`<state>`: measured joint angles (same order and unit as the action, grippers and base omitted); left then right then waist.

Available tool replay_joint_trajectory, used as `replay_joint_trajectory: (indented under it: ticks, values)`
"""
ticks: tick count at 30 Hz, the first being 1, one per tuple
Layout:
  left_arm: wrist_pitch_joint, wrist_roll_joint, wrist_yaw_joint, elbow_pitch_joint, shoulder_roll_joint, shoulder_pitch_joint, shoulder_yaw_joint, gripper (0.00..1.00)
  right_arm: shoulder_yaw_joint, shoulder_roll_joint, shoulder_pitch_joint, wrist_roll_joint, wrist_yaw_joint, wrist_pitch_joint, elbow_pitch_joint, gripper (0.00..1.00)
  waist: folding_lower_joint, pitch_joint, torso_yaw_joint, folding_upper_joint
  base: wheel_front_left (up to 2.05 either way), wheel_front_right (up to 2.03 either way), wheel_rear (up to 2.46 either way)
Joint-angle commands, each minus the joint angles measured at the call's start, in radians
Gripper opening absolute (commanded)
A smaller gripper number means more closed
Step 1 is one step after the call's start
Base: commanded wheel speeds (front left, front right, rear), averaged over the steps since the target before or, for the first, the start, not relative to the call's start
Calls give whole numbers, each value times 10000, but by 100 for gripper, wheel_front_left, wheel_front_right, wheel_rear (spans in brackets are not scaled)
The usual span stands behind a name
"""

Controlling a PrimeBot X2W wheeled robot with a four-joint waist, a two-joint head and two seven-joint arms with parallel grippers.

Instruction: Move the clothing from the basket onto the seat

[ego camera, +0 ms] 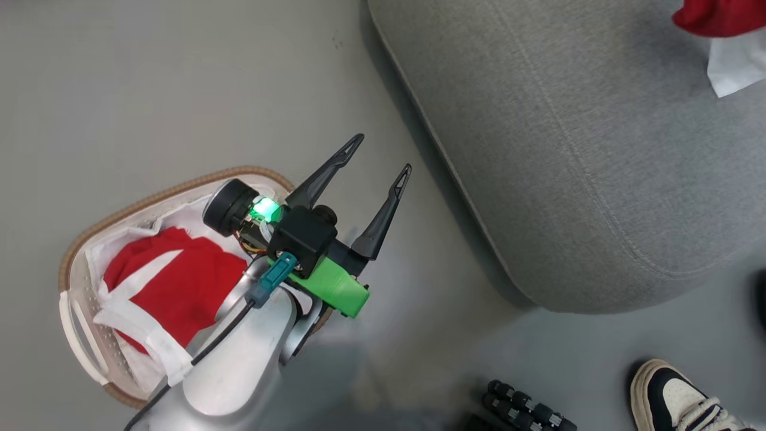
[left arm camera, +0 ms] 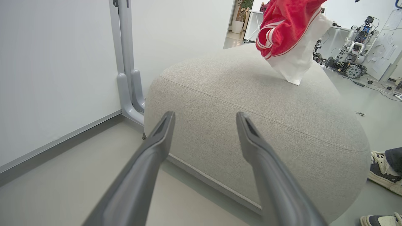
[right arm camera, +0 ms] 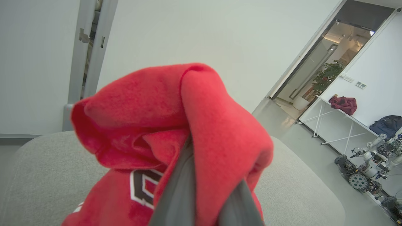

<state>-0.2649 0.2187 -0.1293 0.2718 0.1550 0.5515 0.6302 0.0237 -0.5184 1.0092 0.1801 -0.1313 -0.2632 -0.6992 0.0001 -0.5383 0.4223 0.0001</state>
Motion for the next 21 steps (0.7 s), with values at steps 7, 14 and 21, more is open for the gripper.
replay_joint_trajectory:
  ticks: [7,14,21]
  values:
    - [7,-367,-17,-396,42,327,-486,100,1012,-592,1174,-420,10,-22,-1144,0,-1,-1984,-1546,-1,0,0,0]
    - [7,-472,-17,-437,59,159,-684,100,1457,46,728,-799,12,-22,-1403,24,-1,-2170,-1722,-1,0,0,0]
    - [7,-469,-17,-417,-133,52,-1077,100,1724,1193,-1090,-679,12,-23,-663,100,-1,-1712,-1705,-1,0,0,0]
